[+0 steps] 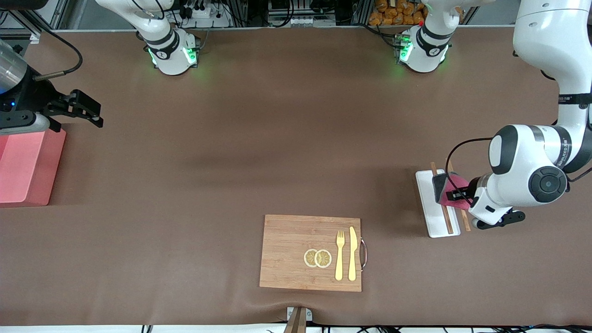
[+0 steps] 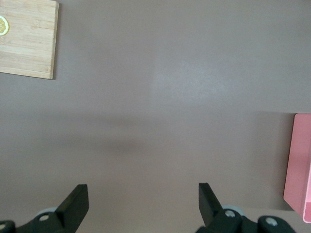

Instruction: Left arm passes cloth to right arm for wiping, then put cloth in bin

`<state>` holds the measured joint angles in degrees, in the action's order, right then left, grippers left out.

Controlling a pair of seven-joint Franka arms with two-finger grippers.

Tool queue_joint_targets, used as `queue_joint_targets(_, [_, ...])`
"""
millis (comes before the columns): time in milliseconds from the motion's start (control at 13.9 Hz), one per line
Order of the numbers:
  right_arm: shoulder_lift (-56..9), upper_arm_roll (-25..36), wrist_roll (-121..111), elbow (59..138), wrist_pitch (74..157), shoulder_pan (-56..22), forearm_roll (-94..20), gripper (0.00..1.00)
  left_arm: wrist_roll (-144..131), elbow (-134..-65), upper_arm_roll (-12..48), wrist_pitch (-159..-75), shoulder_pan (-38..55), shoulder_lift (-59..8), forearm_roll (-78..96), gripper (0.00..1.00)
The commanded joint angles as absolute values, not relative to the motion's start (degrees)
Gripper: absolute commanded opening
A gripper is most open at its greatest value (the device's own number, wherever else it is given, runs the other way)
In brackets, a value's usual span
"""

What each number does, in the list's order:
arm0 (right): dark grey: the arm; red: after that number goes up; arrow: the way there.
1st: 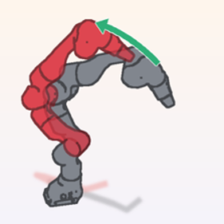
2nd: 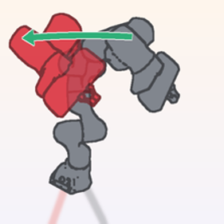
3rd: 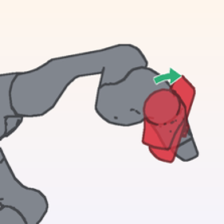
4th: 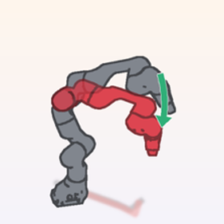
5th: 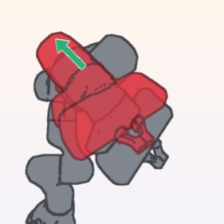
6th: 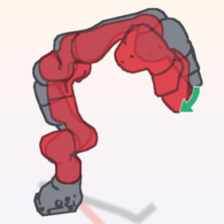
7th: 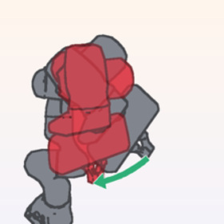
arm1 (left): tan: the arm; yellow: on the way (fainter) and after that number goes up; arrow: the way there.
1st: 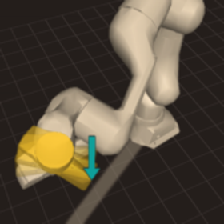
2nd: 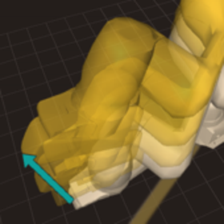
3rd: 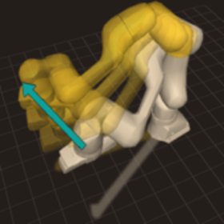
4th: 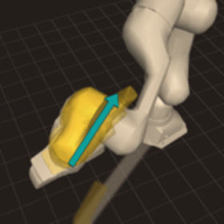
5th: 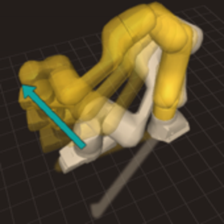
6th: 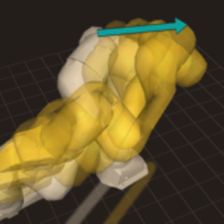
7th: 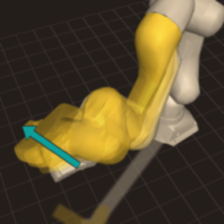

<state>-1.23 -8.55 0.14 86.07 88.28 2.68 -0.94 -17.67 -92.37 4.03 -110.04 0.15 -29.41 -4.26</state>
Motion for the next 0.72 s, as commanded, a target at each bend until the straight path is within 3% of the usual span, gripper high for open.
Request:
queue_joint_targets(0, [-1.2, -9.1, 0.7, 85.5, 87.9, 4.0, -0.4, 1.0, -18.8, -91.3, 4.0, -110.3, 0.4, -30.2, -5.5, 0.47])
queue_joint_targets(143, [-1.6, -9.1, 0.4, 85.4, 87.6, 4.8, -0.6, 1.0, -18.7, -91.2, 4.0, -110.3, 0.6, -30.1, -5.5, 0.23])
queue_joint_targets(430, [-1.6, -9.2, 0.4, 85.5, 87.5, 4.7, -0.6, 1.0, -18.6, -91.1, 4.0, -110.3, 0.9, -29.8, -5.5, 0.15])
queue_joint_targets(574, [-1.7, -9.1, 0.3, 85.7, 87.5, 5.5, -0.4, 1.0, -18.6, -91.1, 4.0, -110.3, 0.9, -29.7, -5.5, 0.01])
queue_joint_targets(645, [-1.9, -9.1, 0.2, 85.9, 87.5, 6.0, -0.4, 1.0, -18.6, -91.1, 4.0, -110.3, 0.9, -29.7, -5.5, 0.0])
